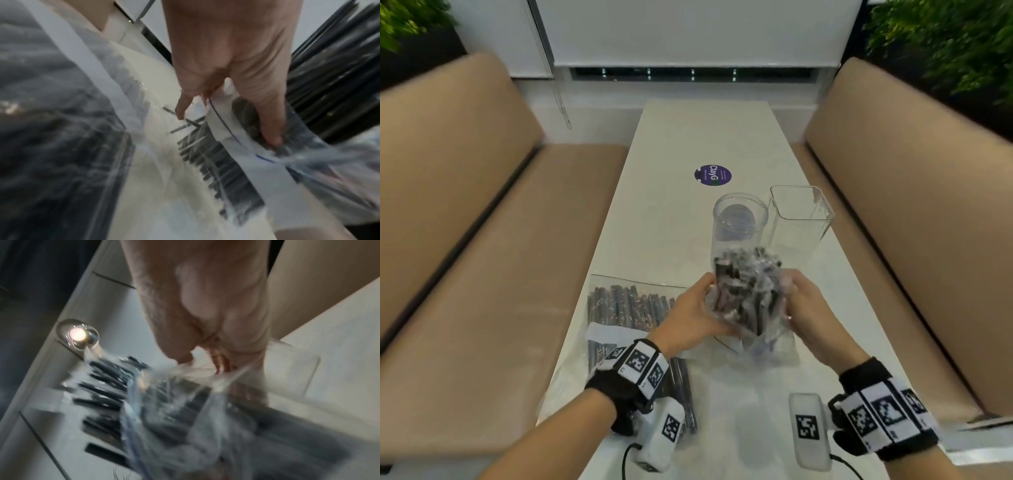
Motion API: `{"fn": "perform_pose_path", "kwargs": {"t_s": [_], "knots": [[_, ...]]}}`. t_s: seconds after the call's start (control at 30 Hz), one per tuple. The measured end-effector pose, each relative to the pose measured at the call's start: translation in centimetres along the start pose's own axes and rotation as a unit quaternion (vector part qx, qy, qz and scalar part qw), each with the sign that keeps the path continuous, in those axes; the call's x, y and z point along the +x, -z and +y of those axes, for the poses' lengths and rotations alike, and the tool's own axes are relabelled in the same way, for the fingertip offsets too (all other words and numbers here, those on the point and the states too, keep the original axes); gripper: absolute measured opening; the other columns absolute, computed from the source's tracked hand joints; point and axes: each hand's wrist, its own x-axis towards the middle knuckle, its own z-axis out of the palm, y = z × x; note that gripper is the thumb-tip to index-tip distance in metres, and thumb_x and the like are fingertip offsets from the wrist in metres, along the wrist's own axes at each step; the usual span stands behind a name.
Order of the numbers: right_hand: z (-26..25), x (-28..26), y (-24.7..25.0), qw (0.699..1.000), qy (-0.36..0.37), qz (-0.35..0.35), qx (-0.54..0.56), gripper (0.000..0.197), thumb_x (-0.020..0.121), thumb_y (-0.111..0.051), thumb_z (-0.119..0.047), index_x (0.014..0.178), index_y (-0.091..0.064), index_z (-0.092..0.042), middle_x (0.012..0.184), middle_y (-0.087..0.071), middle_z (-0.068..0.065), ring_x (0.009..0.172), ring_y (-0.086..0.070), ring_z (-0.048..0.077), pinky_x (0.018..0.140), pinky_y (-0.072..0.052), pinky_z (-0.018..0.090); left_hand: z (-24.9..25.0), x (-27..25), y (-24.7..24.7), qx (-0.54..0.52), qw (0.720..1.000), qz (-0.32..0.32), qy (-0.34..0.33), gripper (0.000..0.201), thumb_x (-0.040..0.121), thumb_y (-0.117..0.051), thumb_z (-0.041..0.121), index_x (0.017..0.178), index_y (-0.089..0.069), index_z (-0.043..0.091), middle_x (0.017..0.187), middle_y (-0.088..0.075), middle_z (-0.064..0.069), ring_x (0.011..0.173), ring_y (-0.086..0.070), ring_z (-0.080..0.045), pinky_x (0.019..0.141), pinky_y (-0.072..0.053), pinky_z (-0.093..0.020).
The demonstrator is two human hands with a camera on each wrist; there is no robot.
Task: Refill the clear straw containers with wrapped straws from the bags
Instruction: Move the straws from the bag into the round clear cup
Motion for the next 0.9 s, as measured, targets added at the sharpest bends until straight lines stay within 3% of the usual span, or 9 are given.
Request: {"fn": "perform_pose_path", "kwargs": {"t_s": [0.13,0.27,0.37,0.5,0.57,0.67,0.73,0.83,0.9], "knots": [[-1.3,-2.2,1.2,0.993,0.058,-0.095,-0.050,0.075,0.077,-0.074,-0.049,0.136,-0.031,-0.061,0.133,-0.054,-0.013,0.116,-0.061,0.006,0.094,-0.051,0.031,-0.3,-0.1,-0.5,-0.066,0.995,0.075,0.016,0.083,0.050,-0.094,0.044,0.122,-0.056,0.025,0.113,-0.071,0.006,0.111,-0.067,-0.014,0.095,-0.055,-0.038],[0.6,-1.5,0.3,0.991,0.080,-0.066,-0.083,0.084,0.088,-0.063,0.004,0.138,-0.029,-0.055,0.122,-0.065,0.000,0.101,-0.071,0.009,0.083,-0.061,0.033,1.5,-1.7,0.5,0.018,0.993,-0.114,0.037,0.109,0.070,-0.087,0.022,0.143,-0.007,0.032,0.133,-0.049,0.010,0.112,-0.055,0.008,0.097,-0.044,-0.012],[0.4,-0.7,0.4,0.997,0.067,-0.040,-0.004,0.078,0.086,-0.050,0.018,0.139,-0.039,-0.039,0.121,-0.069,0.012,0.103,-0.072,0.019,0.080,-0.061,0.039,2.8,-1.8,2.7,0.142,0.979,-0.140,0.033,0.129,0.066,-0.089,0.033,0.147,0.011,0.044,0.155,-0.011,0.003,0.139,-0.020,-0.015,0.113,-0.027,-0.036],[-0.9,0.4,-0.1,0.990,0.095,-0.062,0.085,0.076,0.083,-0.053,0.018,0.140,-0.041,-0.030,0.118,-0.071,0.017,0.104,-0.071,0.035,0.081,-0.059,0.053,4.2,-0.1,4.0,0.067,0.990,-0.125,0.011,0.117,0.067,-0.088,0.021,0.152,-0.009,0.033,0.143,-0.018,0.025,0.132,-0.023,0.003,0.104,-0.025,-0.017],[-1.4,1.2,-0.1,0.985,0.117,-0.045,0.116,0.076,0.079,-0.052,0.017,0.137,-0.044,-0.031,0.110,-0.074,0.015,0.091,-0.073,0.030,0.070,-0.061,0.043,4.7,0.4,3.9,0.009,0.996,-0.092,-0.013,0.077,0.068,-0.088,0.009,0.130,-0.047,0.032,0.133,-0.051,0.023,0.118,-0.051,0.013,0.099,-0.040,-0.007],[-1.3,2.3,0.3,0.985,0.122,-0.009,0.118,0.069,0.088,-0.046,0.019,0.132,-0.049,-0.035,0.096,-0.073,0.018,0.082,-0.070,0.030,0.075,-0.060,0.040,3.7,1.1,3.3,-0.055,0.998,0.006,-0.008,0.050,0.069,-0.085,0.001,0.096,-0.054,0.032,0.089,-0.065,0.020,0.077,-0.065,0.011,0.080,-0.055,-0.013],[0.0,3.1,0.5,0.991,0.132,0.015,0.019,0.066,0.091,-0.051,0.012,0.135,-0.045,-0.036,0.104,-0.070,0.019,0.093,-0.070,0.030,0.089,-0.057,0.038,2.1,1.3,2.9,-0.093,0.994,0.061,0.009,0.052,0.068,-0.087,0.008,0.099,-0.052,0.032,0.091,-0.060,0.020,0.086,-0.062,0.003,0.071,-0.052,-0.012],[0.9,2.9,-0.1,0.951,0.148,0.006,-0.271,0.071,0.088,-0.057,0.005,0.144,-0.033,-0.033,0.135,-0.048,0.005,0.122,-0.051,0.016,0.098,-0.035,0.006,0.7,0.9,2.2,-0.101,0.993,0.059,0.024,0.057,0.068,-0.087,0.009,0.094,-0.047,0.040,0.096,-0.059,0.022,0.100,-0.060,0.002,0.063,-0.049,-0.005],[0.8,2.5,-0.1,0.929,0.175,-0.040,-0.323,0.073,0.082,-0.060,-0.006,0.144,-0.031,-0.032,0.148,-0.029,-0.002,0.140,-0.030,0.014,0.104,-0.021,0.008,0.3,0.8,1.9,-0.089,0.994,0.055,0.022,0.059,0.066,-0.088,0.007,0.097,-0.049,0.039,0.099,-0.061,0.022,0.091,-0.061,0.013,0.063,-0.047,-0.001]]}}
